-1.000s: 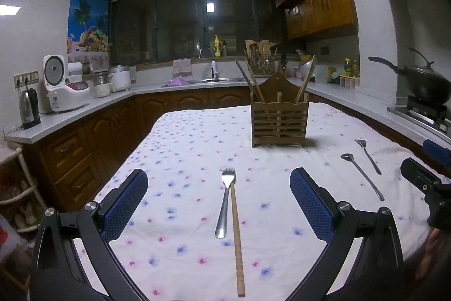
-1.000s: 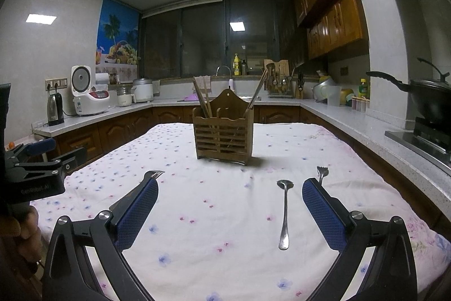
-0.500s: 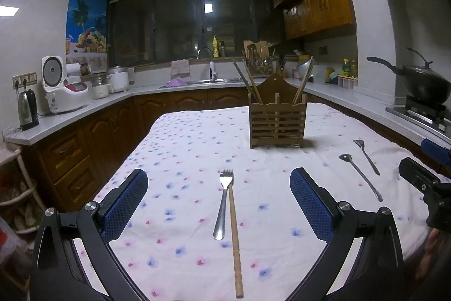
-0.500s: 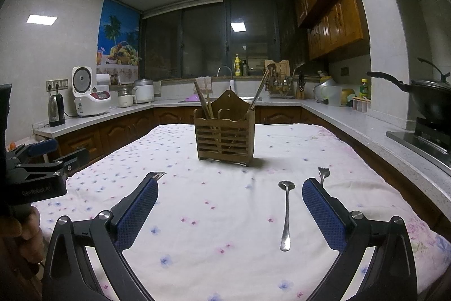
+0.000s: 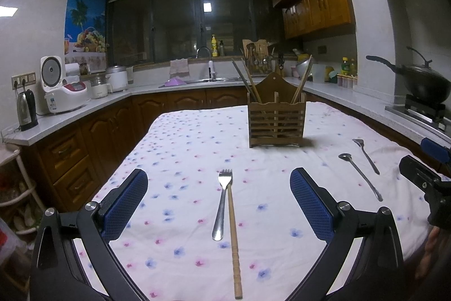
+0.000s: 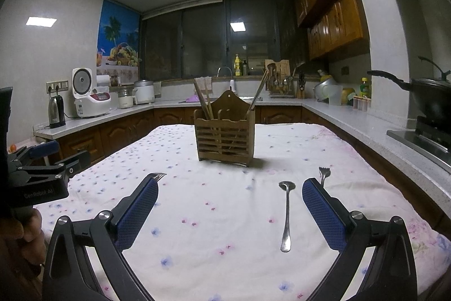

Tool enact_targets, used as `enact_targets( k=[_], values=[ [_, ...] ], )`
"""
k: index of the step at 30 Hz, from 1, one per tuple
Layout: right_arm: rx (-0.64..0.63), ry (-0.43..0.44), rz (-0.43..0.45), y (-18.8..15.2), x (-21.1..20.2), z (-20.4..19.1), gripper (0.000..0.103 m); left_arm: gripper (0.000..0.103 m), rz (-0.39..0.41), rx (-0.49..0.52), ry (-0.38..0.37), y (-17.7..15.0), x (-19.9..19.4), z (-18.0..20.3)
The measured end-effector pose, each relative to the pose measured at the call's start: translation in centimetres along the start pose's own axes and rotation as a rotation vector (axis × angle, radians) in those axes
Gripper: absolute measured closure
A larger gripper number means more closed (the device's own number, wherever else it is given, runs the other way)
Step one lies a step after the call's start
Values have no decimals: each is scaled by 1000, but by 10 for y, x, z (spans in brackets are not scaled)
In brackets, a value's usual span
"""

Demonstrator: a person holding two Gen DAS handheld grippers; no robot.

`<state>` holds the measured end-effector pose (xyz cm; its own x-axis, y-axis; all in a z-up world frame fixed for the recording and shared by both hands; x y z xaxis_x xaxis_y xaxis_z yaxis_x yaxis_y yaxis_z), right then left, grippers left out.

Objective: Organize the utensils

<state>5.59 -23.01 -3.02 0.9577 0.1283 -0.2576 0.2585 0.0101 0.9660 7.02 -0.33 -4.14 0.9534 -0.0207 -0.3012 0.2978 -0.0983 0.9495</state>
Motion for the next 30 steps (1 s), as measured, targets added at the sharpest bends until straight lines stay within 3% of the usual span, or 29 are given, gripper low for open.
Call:
enact_targets(
  k=[30],
  values=[
    [6,2,-3,0,0,0,0,0,-21,6,-34,-3,12,0]
  ],
)
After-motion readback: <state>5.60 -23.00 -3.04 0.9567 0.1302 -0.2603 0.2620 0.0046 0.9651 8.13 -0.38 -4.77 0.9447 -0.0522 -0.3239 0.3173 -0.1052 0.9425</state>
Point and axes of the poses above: each gripper's, at about its wrist camera, not at the fingertips, and x roughly the way its jaws point, z to its right, y to its top, the point moved 6 cm from there along x, roughly the way its jaws point, and after that the axes turned 2 degrees about x, right-handed, at the moved point
